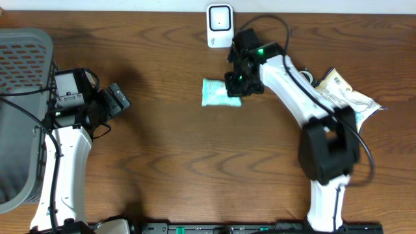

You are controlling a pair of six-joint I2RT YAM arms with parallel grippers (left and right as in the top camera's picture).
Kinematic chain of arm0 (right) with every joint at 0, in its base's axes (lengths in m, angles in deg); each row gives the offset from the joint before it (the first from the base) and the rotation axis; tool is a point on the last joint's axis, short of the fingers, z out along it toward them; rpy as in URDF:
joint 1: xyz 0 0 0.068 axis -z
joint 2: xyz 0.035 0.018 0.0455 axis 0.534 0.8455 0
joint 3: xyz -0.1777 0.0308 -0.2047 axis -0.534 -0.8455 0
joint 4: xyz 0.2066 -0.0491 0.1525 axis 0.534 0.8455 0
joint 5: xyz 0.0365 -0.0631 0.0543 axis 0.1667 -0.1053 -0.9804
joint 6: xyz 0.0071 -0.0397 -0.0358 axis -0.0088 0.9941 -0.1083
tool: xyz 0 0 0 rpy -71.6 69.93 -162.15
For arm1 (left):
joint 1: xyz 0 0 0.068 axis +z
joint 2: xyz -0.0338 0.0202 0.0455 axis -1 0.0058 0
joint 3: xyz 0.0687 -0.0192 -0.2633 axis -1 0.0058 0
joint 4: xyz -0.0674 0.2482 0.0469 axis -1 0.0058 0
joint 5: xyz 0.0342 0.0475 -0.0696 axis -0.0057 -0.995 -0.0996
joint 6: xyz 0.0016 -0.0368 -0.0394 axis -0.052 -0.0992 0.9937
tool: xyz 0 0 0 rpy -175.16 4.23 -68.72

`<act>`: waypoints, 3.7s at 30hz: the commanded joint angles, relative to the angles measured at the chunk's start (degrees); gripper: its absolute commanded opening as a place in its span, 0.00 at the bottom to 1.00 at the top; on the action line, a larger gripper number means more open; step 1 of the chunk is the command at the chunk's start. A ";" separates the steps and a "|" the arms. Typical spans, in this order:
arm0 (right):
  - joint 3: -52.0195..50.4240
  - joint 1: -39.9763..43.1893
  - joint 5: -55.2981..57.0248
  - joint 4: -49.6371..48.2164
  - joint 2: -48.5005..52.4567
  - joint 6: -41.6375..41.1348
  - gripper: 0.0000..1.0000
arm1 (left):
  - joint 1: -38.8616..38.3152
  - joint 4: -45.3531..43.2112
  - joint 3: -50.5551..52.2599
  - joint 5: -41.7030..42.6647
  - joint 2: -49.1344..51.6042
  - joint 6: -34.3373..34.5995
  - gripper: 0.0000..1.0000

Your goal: Scan the item barcode

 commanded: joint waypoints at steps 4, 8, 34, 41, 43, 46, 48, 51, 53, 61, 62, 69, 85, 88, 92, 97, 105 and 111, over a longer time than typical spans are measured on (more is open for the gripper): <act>0.52 -14.38 54.73 7.41 -2.99 -1.99 0.01 | 0.26 0.13 -0.24 -0.57 0.02 -0.50 0.98; 0.52 -18.03 70.27 16.33 2.62 -8.50 0.01 | 0.26 0.13 -0.24 -0.57 0.02 -0.50 0.98; 0.55 -27.26 38.60 12.33 12.72 4.15 0.44 | 0.26 0.13 -0.24 -0.57 0.02 -0.50 0.98; 1.84 -24.92 7.69 8.70 9.07 9.03 0.40 | 0.26 0.13 -0.24 -0.57 0.02 -0.50 0.98; 1.84 -23.45 5.22 8.26 7.26 8.39 0.39 | 0.26 0.13 -0.24 -0.57 0.02 -0.50 0.98; 1.84 -18.56 4.44 8.26 3.61 4.13 0.37 | 0.26 0.15 -0.24 -0.57 0.02 -0.50 0.98; 1.84 -14.99 4.39 8.28 2.01 2.27 0.35 | 0.26 0.13 -0.24 -0.57 0.02 -0.50 0.98; 1.84 -9.51 1.20 7.72 1.11 -2.05 0.29 | 0.26 0.15 -0.24 -0.57 0.02 -0.50 0.98; 1.46 -6.60 -1.68 5.62 1.49 -4.26 0.23 | 0.26 0.15 -0.24 -0.57 0.02 -0.50 0.98; -0.74 -2.08 14.80 7.15 5.31 -16.13 0.20 | 0.26 0.15 -0.24 -0.57 0.02 -0.50 0.98; -0.85 -1.79 15.23 7.15 5.31 -16.15 0.20 | 0.26 0.13 -0.24 -0.57 0.02 -0.50 0.98; -2.95 0.96 22.34 7.78 5.35 -18.49 0.17 | 0.26 0.13 -0.24 -0.57 0.02 -0.50 0.98; -14.34 0.55 9.35 -22.53 5.35 -1.90 0.09 | 0.26 0.13 -0.24 -0.57 0.02 -0.50 0.98; -15.04 -1.25 -3.37 -30.56 5.35 5.18 0.11 | 0.26 0.13 -0.24 -0.57 0.02 -0.50 0.98; -15.06 -5.38 -8.79 -31.12 5.44 10.75 0.14 | 0.26 0.13 -0.24 -0.57 0.02 -0.50 0.98; -13.86 -6.69 -8.46 -30.60 4.28 10.95 0.29 | 0.26 0.13 -0.24 -0.57 0.02 -0.50 0.98; -11.02 -0.28 -11.02 -14.08 -5.07 -3.34 0.50 | 0.26 0.13 -0.24 -0.57 0.02 -0.50 0.98; -16.68 8.79 -22.69 -9.16 -4.79 -1.70 0.71 | 0.26 0.15 -0.24 -0.57 0.02 -0.50 0.98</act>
